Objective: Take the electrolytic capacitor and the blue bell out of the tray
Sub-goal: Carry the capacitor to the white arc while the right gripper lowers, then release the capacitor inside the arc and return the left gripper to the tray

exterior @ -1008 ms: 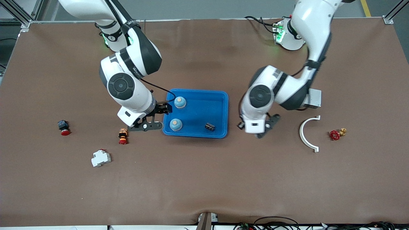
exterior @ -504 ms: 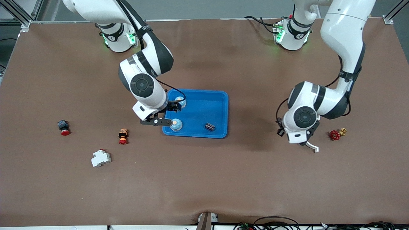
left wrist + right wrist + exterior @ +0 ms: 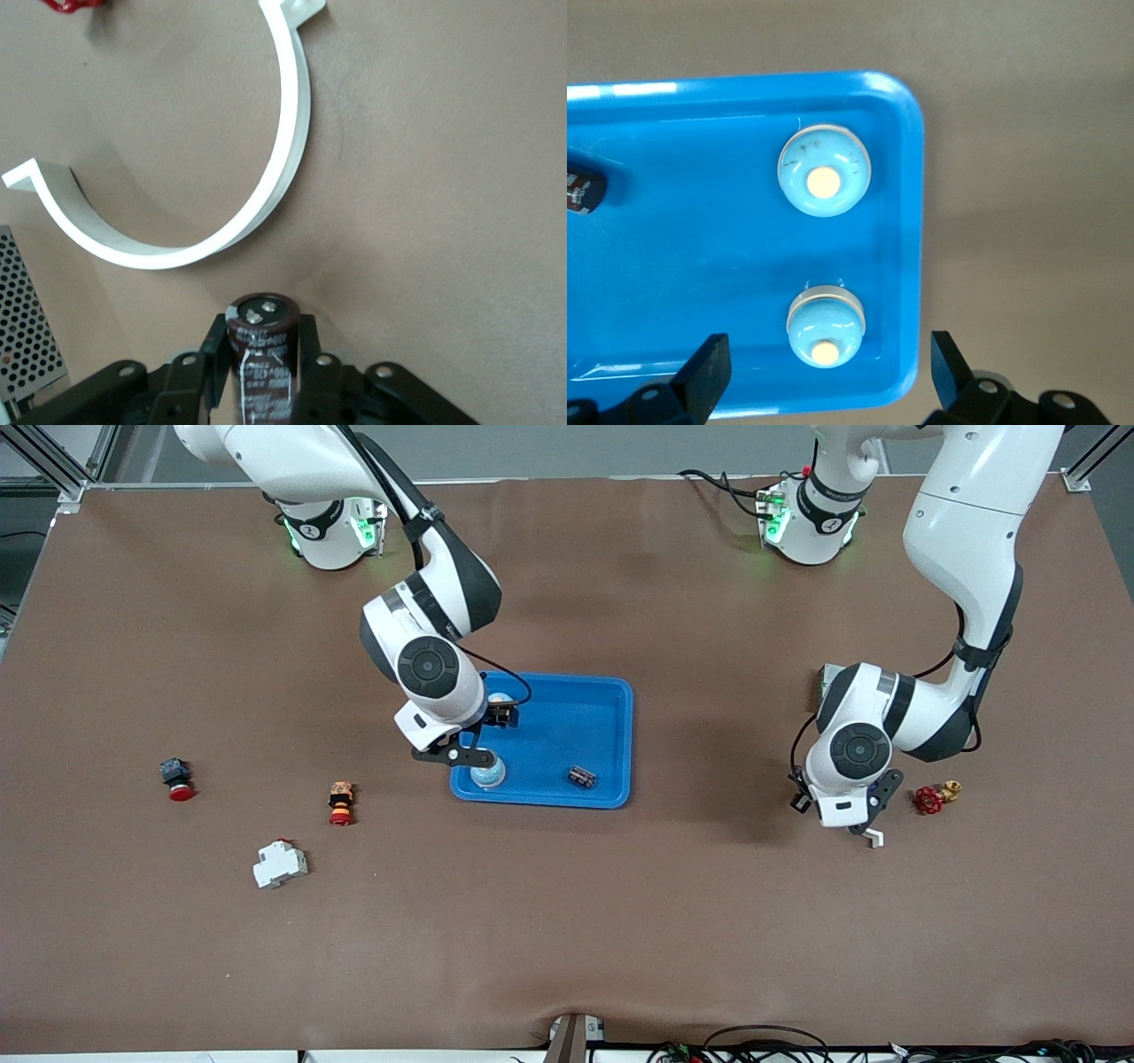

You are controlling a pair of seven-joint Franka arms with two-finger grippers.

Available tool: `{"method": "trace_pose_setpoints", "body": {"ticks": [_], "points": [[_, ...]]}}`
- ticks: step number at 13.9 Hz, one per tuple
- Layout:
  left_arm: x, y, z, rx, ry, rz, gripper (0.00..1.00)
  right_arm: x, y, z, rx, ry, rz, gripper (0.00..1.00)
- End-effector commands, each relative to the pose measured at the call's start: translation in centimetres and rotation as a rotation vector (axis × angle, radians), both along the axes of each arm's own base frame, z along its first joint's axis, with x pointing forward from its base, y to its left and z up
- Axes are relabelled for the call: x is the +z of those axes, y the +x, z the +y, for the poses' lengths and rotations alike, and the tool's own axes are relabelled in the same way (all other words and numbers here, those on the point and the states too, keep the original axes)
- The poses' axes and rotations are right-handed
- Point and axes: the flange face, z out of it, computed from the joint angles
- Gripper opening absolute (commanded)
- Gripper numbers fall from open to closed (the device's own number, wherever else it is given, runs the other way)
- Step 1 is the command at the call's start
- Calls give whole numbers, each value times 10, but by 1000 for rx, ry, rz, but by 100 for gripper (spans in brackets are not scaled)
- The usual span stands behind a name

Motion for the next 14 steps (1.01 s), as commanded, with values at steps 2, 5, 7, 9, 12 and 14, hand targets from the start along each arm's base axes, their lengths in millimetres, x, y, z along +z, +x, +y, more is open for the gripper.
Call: {"method": "trace_pose_setpoints", "body": {"ticks": [2, 5, 7, 9, 12, 14], "points": [[12, 16, -7, -28, -1, -39, 100, -25, -20, 5, -34, 12, -15, 100], [27, 19, -22, -17, -24, -66, 100, -35, -28, 4, -34, 14, -20, 100], [36, 15, -58, -3, -62, -83, 100, -45, -36, 6, -60, 30, -25, 100], [49, 12, -100, 29, -89, -120, 100, -51, -44, 11, -70, 39, -39, 100], [55, -2, -166, 34, -109, -151, 100, -62, -51, 8, -72, 37, -43, 100], [51, -3, -197, 85, -123, -169, 100, -68, -54, 6, -72, 37, -45, 100]]}}
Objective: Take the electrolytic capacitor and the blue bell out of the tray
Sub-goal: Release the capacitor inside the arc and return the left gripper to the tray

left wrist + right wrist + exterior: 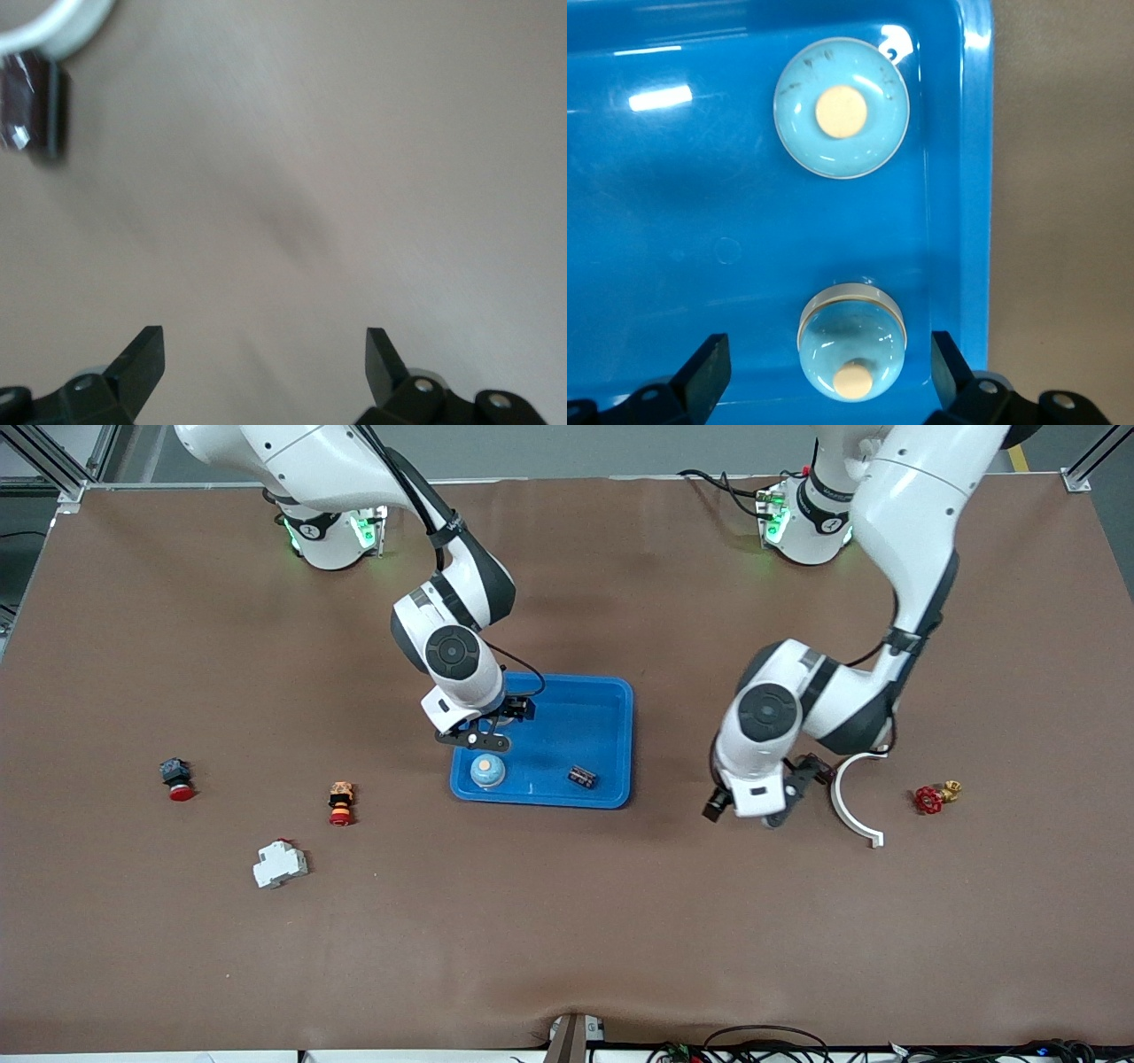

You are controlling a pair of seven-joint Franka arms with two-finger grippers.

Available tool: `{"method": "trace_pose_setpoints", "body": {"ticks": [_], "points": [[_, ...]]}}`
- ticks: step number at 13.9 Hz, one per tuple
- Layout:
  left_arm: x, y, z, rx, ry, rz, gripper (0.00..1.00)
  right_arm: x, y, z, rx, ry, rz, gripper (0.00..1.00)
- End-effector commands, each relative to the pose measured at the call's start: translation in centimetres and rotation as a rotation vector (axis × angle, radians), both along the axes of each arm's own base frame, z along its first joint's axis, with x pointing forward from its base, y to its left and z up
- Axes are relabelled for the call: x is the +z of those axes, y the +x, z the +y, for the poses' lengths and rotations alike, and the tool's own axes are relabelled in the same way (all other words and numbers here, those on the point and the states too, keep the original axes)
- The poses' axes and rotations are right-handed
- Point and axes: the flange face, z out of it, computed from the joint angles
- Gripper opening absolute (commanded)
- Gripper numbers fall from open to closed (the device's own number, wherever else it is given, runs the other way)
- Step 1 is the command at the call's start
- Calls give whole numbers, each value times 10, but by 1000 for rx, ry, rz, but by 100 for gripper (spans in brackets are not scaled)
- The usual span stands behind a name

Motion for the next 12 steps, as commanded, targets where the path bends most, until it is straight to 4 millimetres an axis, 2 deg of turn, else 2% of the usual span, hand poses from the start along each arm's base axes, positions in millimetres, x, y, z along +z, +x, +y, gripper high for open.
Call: {"method": "trace_pose_setpoints", "body": {"ticks": [1, 3, 5, 8, 12], "points": [[-8, 8, -43, 73, -35, -23, 100, -2, -7, -4, -24, 8, 1, 100], [-20, -6, -83, 103, -46, -23, 100, -4, -8, -4, -24, 5, 5, 100], [-17, -3, -103, 146, -74, -43, 100, -4, -8, -4, -24, 8, 1, 100], [-17, -13, -148, 198, -160, -88, 100, -7, -9, -4, -24, 9, -2, 100], [-29, -39, -184, 210, -202, -98, 100, -18, -17, 1, -11, 6, 0, 100]]}}
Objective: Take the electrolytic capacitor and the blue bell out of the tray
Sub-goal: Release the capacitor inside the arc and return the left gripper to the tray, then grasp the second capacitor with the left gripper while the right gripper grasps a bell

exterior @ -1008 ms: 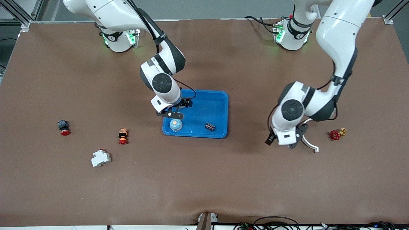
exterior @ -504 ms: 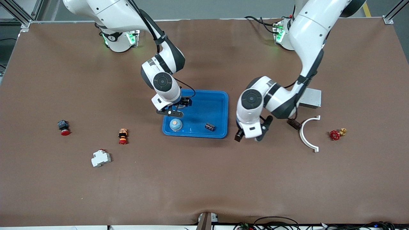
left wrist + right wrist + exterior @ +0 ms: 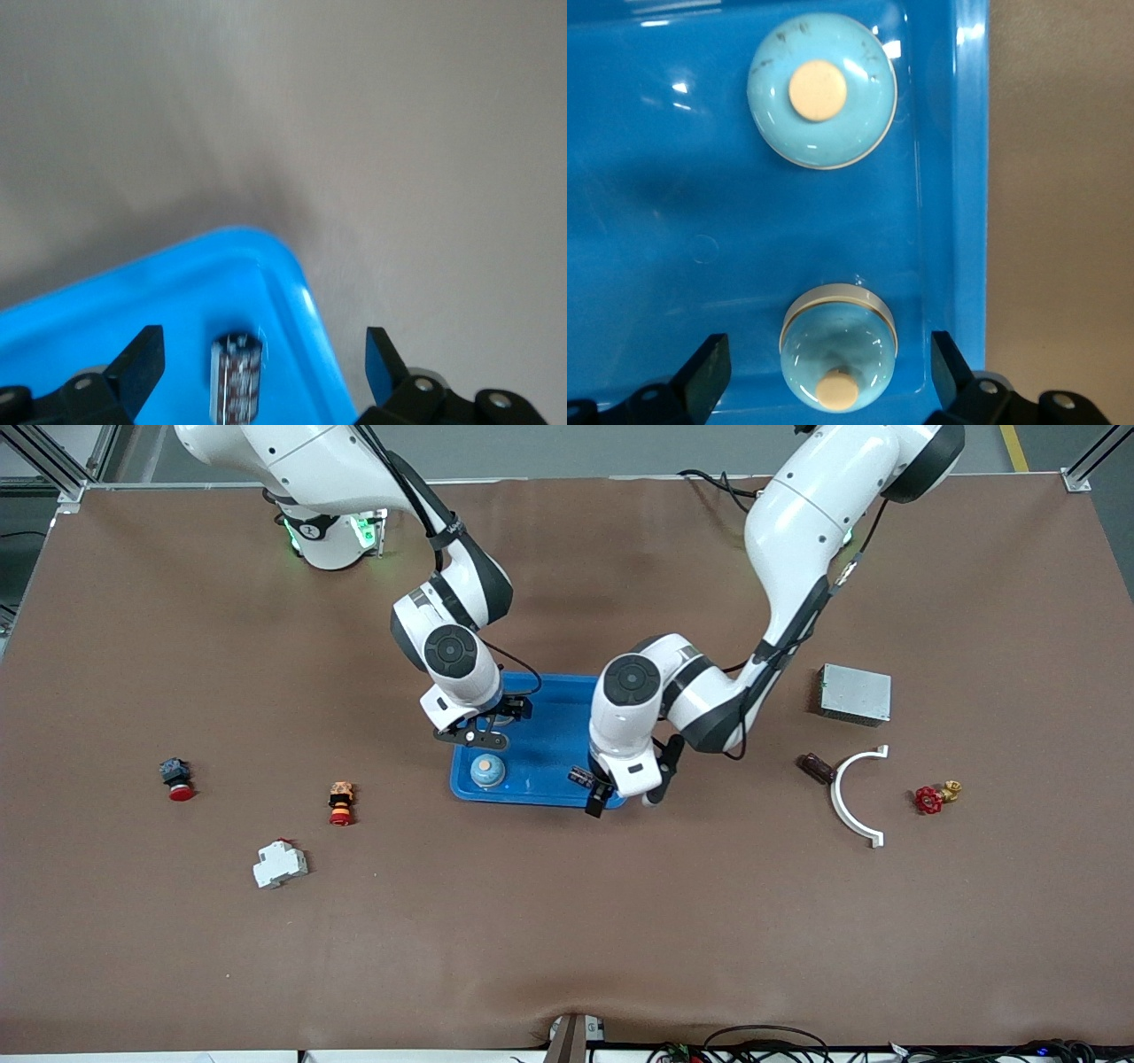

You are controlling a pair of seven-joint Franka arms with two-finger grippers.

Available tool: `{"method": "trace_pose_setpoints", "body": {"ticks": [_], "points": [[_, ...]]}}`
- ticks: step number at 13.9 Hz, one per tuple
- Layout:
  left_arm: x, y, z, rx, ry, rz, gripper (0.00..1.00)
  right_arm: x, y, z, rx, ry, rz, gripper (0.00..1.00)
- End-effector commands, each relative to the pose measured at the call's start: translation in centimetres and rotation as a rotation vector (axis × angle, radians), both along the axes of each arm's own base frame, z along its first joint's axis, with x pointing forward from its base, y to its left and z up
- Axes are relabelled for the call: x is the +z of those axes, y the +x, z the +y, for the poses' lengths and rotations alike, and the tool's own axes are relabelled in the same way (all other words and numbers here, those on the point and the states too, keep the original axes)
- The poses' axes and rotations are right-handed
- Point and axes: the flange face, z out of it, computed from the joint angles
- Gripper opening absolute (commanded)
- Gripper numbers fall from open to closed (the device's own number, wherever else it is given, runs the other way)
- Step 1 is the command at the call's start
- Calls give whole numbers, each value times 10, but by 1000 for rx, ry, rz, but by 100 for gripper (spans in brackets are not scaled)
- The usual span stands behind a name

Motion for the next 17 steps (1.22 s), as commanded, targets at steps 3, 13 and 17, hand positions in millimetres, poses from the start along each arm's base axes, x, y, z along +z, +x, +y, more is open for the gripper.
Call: {"method": "trace_pose_setpoints", "body": {"ticks": [3, 13, 17], "points": [[-12, -20, -24, -15, -1, 20, 93, -10, -12, 5, -7, 5, 4, 100], [-53, -37, -28, -8, 24, 86, 34, -31, -18, 10, 2, 4, 4, 100], [-38, -31, -17, 14, 53, 118, 0, -30, -17, 10, 2, 4, 4, 71]]}}
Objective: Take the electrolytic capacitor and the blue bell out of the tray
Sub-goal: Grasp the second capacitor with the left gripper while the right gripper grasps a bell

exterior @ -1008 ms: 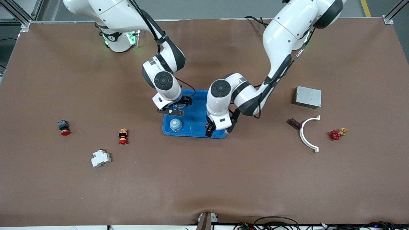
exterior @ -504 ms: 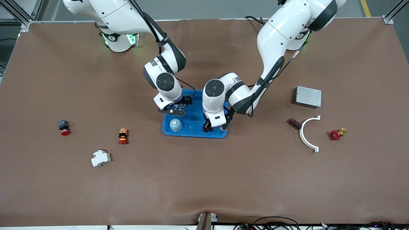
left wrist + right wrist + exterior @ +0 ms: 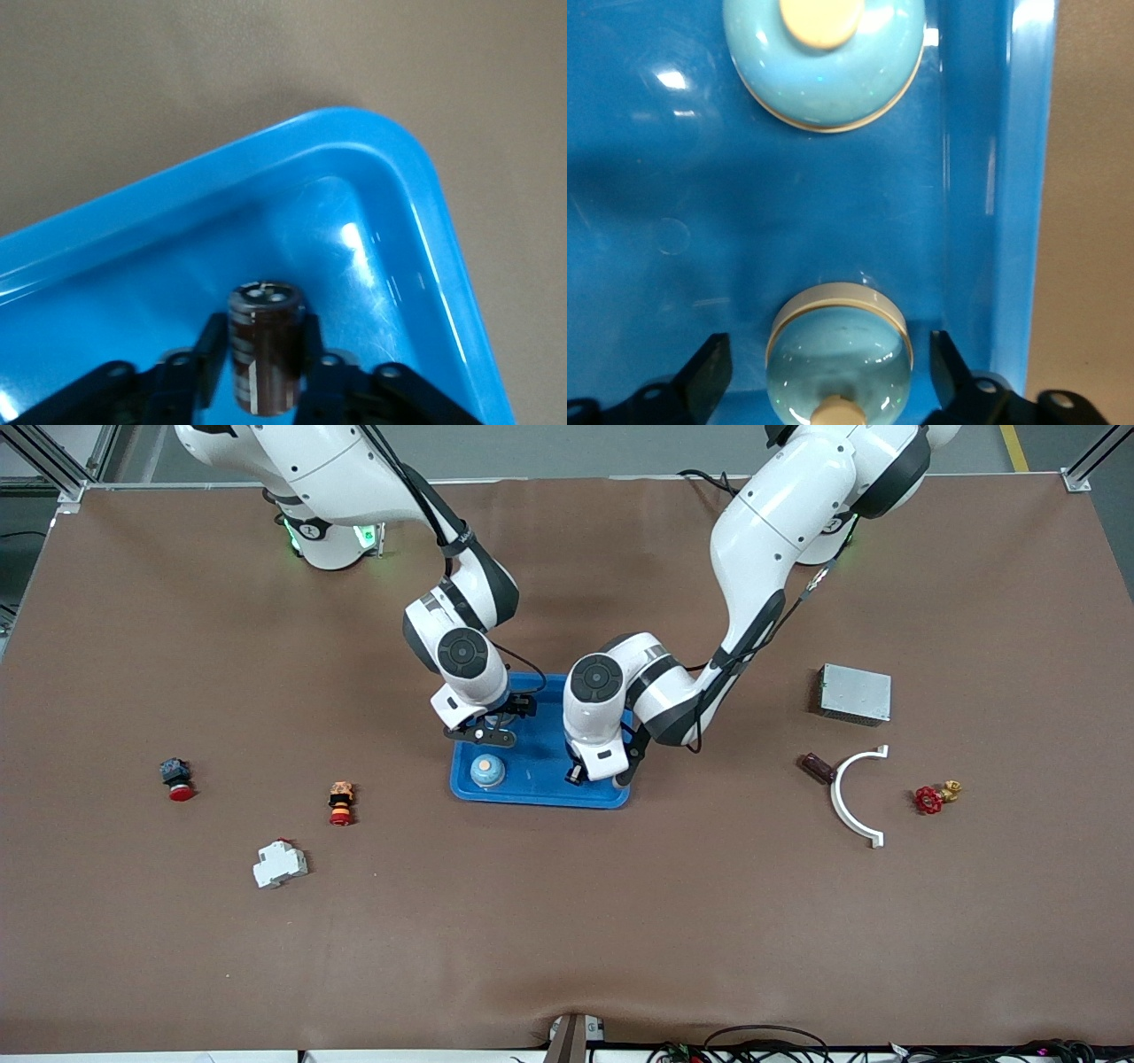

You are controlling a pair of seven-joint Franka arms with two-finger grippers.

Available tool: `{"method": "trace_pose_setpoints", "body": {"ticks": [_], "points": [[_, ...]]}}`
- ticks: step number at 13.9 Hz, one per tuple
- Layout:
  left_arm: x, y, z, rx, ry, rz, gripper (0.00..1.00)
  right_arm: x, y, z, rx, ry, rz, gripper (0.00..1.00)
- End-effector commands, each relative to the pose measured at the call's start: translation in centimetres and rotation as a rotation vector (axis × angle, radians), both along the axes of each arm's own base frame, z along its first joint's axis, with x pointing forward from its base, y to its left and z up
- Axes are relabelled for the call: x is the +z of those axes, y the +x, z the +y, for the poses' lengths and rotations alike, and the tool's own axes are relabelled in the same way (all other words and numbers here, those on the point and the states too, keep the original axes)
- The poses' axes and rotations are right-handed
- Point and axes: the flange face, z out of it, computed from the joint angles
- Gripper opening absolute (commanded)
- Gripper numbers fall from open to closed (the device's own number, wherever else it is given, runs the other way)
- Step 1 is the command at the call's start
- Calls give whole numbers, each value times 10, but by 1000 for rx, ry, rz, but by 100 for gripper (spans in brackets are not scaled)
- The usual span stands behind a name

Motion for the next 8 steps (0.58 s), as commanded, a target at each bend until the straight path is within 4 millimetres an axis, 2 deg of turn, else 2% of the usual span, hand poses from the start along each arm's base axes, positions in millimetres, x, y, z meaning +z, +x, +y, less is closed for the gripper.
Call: {"method": "trace_pose_setpoints", "body": {"ticks": [1, 4, 5, 8], "points": [[29, 7, 10, 32, 43, 25, 0, 1, -3, 3, -14, 10, 0, 62], [89, 24, 39, 74, 80, 31, 0, 2, -2, 4, -7, 12, -1, 26], [105, 26, 51, 89, 90, 28, 0, 2, -2, 4, -5, 12, -1, 21], [138, 44, 121, 85, 118, 13, 0, 11, -1, 5, -2, 15, -3, 20]]}}
